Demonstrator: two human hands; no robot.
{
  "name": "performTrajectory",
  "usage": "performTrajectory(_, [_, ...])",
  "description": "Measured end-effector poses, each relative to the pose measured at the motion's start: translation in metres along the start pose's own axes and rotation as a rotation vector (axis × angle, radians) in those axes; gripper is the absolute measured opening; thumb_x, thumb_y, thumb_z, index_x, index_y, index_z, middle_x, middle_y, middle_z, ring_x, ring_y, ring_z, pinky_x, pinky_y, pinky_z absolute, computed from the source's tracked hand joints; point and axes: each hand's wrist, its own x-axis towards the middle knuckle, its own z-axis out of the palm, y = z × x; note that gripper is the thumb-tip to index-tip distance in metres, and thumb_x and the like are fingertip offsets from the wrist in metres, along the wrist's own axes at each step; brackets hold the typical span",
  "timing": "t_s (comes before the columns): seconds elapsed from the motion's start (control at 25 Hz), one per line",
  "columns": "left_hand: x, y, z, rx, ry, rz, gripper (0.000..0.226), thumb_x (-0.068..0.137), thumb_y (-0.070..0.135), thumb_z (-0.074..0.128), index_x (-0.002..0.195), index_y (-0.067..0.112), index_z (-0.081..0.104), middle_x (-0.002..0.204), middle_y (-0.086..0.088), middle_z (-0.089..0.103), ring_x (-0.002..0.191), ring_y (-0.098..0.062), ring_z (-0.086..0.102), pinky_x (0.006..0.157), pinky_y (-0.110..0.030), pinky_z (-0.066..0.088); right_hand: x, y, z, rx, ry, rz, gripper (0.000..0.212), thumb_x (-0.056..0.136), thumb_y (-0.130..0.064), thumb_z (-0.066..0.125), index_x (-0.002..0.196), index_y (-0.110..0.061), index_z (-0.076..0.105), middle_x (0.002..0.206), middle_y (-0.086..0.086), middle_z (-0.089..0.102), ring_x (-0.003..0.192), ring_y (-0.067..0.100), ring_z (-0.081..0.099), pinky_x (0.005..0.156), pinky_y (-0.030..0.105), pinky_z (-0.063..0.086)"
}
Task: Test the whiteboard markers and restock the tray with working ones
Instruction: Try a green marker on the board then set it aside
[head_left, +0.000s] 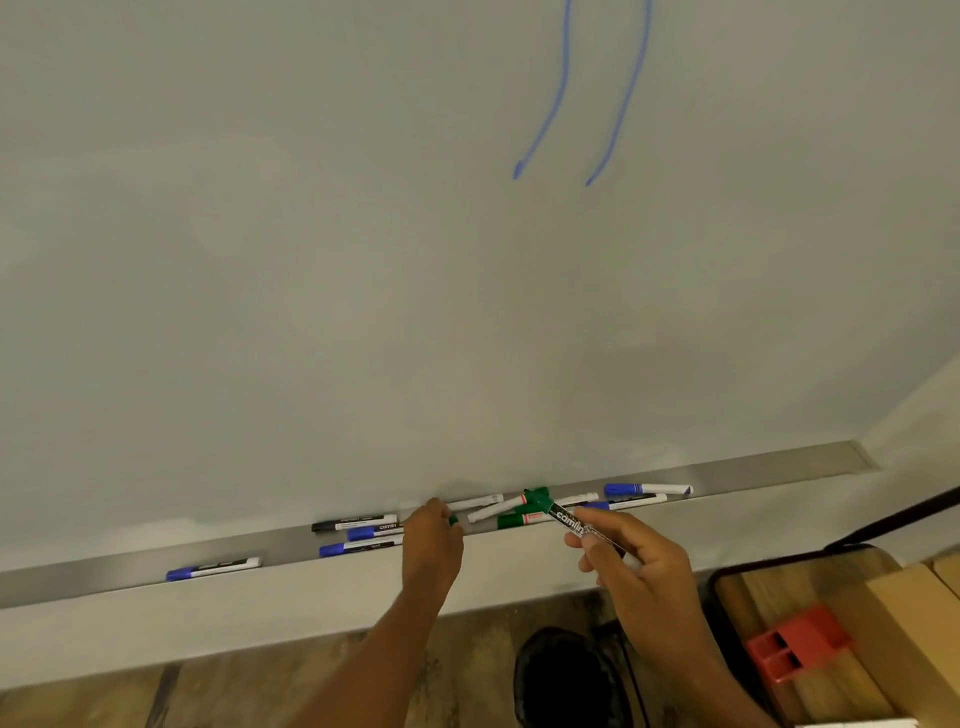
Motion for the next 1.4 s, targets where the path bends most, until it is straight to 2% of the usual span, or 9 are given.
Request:
performTrajectory(0.16, [0.003, -0.001, 0.010, -0.020, 0.032, -0.016, 0.013, 0.099, 0.016, 0.073, 0.090, 0.014, 0.064, 0.081, -0.003, 0.066, 0.068, -0.012, 0.060, 0.054, -0.018, 0.041, -0.004, 0.002, -0.003, -0.015, 0.002, 0.035, 0.021, 0.098, -0.018, 0.060, 0.111, -0.032, 0.069, 0.093, -0.019, 0.076, 0.083, 0.008, 0.071, 0.070, 0.020, 0.060])
performTrajectory(0.36, [-0.004, 0.000, 0.006, -0.156, 0.118, -0.001, 0.014, 0.098, 0.006, 0.073, 0.090, 0.016, 0.067, 0.078, 0.006, 0.066, 0.071, -0.008, 0.063, 0.054, -0.008, 0.042, -0.009, 0.002, -0.007, -0.014, -0.020, 0.071, 0.021, 0.098, -0.017, 0.060, 0.117, -0.023, 0.070, 0.083, -0.007, 0.075, 0.077, 0.012, 0.069, 0.069, 0.023, 0.060])
performTrajectory(0.48, [-0.020, 0.009, -0.008, -0.465, 0.148, -0.059, 0.011, 0.097, 0.008, 0.075, 0.108, 0.012, 0.077, 0.087, 0.002, 0.075, 0.082, -0.015, 0.069, 0.070, -0.013, 0.052, -0.010, 0.003, -0.006, -0.017, -0.037, 0.091, 0.023, 0.098, -0.021, 0.060, 0.120, -0.023, 0.069, 0.075, -0.006, 0.071, 0.072, 0.013, 0.066, 0.065, 0.020, 0.057])
performTrajectory(0.6, [-0.048, 0.026, -0.021, -0.913, -0.021, -0.227, 0.012, 0.097, 0.017, 0.074, 0.105, 0.014, 0.083, 0.084, -0.005, 0.079, 0.076, -0.017, 0.070, 0.073, -0.030, 0.060, -0.016, 0.003, 0.001, -0.060, -0.044, 0.074, 0.024, 0.097, -0.025, 0.061, 0.120, -0.025, 0.069, 0.075, -0.009, 0.071, 0.073, 0.012, 0.064, 0.062, 0.018, 0.055])
performTrajectory(0.76, [-0.085, 0.053, -0.039, -1.314, -0.211, -0.298, 0.028, 0.088, 0.023, 0.077, 0.110, 0.007, 0.082, 0.093, -0.011, 0.077, 0.080, -0.019, 0.071, 0.073, -0.032, 0.062, -0.024, -0.004, 0.008, -0.107, -0.062, 0.028, 0.024, 0.097, -0.026, 0.060, 0.121, -0.026, 0.066, 0.089, -0.002, 0.075, 0.079, 0.018, 0.066, 0.069, 0.017, 0.058])
performTrajectory(0.88, [-0.103, 0.068, -0.046, -1.360, -0.266, -0.281, 0.033, 0.088, 0.024, 0.075, 0.115, 0.005, 0.080, 0.094, -0.013, 0.076, 0.080, -0.019, 0.071, 0.073, -0.031, 0.063, -0.028, -0.013, 0.011, -0.141, -0.061, -0.013, 0.021, 0.099, -0.026, 0.059, 0.117, -0.035, 0.061, 0.091, -0.006, 0.074, 0.079, 0.018, 0.067, 0.073, 0.017, 0.057])
performTrajectory(1.08, [-0.114, 0.076, -0.050, -1.328, -0.287, -0.243, 0.032, 0.090, 0.023, 0.075, 0.115, 0.005, 0.080, 0.094, -0.012, 0.076, 0.081, -0.018, 0.071, 0.074, -0.031, 0.063, -0.032, -0.009, 0.017, -0.151, -0.078, 0.041, 0.018, 0.099, -0.014, 0.059, 0.112, -0.008, 0.069, 0.094, 0.013, 0.074, 0.080, 0.026, 0.066, 0.083, 0.037, 0.057])
performTrajectory(1.32, [-0.121, 0.078, -0.049, -1.248, -0.317, -0.164, 0.030, 0.091, 0.023, 0.073, 0.116, 0.007, 0.080, 0.100, -0.014, 0.077, 0.082, -0.017, 0.070, 0.076, -0.031, 0.062, -0.036, -0.014, 0.013, -0.199, -0.057, -0.069, 0.022, 0.098, -0.028, 0.059, 0.120, -0.029, 0.064, 0.076, -0.013, 0.067, 0.073, 0.008, 0.063, 0.065, 0.014, 0.053])
performTrajectory(1.4, [-0.124, 0.080, -0.048, -1.235, -0.307, -0.149, 0.029, 0.090, 0.024, 0.073, 0.113, 0.010, 0.082, 0.103, -0.015, 0.079, 0.083, -0.017, 0.072, 0.075, -0.030, 0.063, -0.037, -0.010, 0.016, -0.201, -0.042, -0.084, 0.017, 0.098, -0.025, 0.059, 0.114, -0.029, 0.064, 0.068, -0.017, 0.062, 0.071, 0.006, 0.061, 0.061, 0.016, 0.050])
